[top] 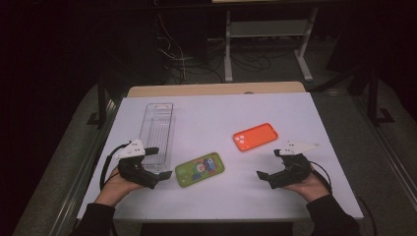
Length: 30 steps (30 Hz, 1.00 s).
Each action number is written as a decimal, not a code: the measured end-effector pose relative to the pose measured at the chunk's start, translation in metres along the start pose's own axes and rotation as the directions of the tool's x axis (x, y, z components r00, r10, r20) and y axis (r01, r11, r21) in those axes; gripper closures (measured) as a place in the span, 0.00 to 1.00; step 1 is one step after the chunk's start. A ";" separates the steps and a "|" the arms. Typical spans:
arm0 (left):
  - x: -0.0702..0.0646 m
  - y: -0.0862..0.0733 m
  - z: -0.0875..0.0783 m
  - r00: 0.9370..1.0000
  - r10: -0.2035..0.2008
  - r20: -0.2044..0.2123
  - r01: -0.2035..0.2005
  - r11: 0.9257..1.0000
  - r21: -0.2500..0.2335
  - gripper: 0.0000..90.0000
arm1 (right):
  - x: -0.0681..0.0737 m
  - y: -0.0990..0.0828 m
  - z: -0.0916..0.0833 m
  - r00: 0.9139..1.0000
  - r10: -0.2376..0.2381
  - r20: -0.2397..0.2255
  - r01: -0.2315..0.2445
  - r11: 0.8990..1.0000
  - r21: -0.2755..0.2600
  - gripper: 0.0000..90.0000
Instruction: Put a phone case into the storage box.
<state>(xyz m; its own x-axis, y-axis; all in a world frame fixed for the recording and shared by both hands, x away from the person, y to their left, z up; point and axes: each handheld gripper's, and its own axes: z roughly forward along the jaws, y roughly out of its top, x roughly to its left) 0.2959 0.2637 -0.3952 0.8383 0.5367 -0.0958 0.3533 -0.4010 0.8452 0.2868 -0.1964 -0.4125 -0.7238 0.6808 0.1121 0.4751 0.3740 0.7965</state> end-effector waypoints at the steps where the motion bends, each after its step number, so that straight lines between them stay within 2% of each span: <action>1: 0.000 0.000 0.001 1.000 0.002 0.001 -0.002 1.000 0.001 0.00 | 0.001 0.000 0.000 1.000 -0.001 0.006 0.001 1.000 0.004 0.00; 11: -0.002 0.001 0.005 1.000 0.002 0.010 -0.002 1.000 0.011 0.00 | -0.002 0.004 0.004 1.000 -0.003 0.020 0.002 0.999 0.042 0.00; 15: -0.002 -0.001 0.004 1.000 -0.002 0.008 0.002 1.000 0.017 0.00 | -0.006 0.008 0.006 0.999 0.005 0.038 -0.007 0.999 0.042 0.00; 18: -0.002 -0.001 0.003 1.000 0.017 -0.006 -0.017 1.000 0.026 0.00 | -0.009 0.011 0.009 0.999 0.011 0.053 -0.013 0.999 0.043 0.00; 20: -0.002 -0.001 0.003 1.000 -0.001 -0.013 0.002 1.000 0.015 0.00 | -0.010 0.011 0.009 0.998 0.013 0.058 -0.016 0.999 0.049 0.00; 23: -0.002 -0.001 0.003 1.000 -0.002 -0.013 0.002 1.000 0.009 0.00 | -0.014 0.015 0.009 0.996 0.029 0.080 -0.033 0.998 0.048 0.00; 26: -0.003 -0.001 0.002 1.000 0.006 -0.014 -0.006 1.000 0.010 0.00 | -0.016 0.016 0.010 0.996 0.032 0.084 -0.036 0.998 0.049 0.00; 27: -0.003 -0.001 0.002 1.000 0.001 -0.014 -0.001 1.000 0.008 0.00 | -0.020 0.018 0.011 0.994 0.032 0.101 -0.038 0.998 0.058 0.00; 30: -0.003 -0.001 0.002 1.000 0.001 -0.021 -0.001 1.000 0.012 0.00 | -0.024 0.022 0.014 0.993 0.028 0.113 -0.036 0.997 0.068 0.00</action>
<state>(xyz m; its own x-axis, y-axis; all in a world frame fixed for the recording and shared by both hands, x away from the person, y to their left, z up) 0.2943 0.2611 -0.3973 0.8297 0.5519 -0.0836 0.3576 -0.4105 0.8388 0.3216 -0.1957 -0.4057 -0.6491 0.7578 0.0665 0.5338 0.3914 0.7496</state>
